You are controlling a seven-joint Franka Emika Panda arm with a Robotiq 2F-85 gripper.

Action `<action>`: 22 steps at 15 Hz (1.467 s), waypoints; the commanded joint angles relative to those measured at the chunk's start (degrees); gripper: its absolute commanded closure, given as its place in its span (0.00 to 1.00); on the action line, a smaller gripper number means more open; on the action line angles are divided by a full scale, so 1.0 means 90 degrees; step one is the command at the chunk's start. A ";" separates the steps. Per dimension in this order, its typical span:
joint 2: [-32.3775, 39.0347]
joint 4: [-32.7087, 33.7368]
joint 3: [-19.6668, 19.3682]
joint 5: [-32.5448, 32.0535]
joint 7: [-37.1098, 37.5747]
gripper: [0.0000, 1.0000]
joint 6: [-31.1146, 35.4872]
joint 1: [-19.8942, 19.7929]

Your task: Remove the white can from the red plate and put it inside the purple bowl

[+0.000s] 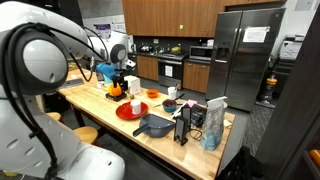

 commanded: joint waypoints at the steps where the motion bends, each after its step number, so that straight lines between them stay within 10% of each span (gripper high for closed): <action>1: -0.0003 -0.0021 0.0029 -0.0169 0.0012 0.00 0.0128 -0.0019; 22: 0.1604 0.0488 0.0207 -0.2109 -0.0964 0.00 0.0420 0.0282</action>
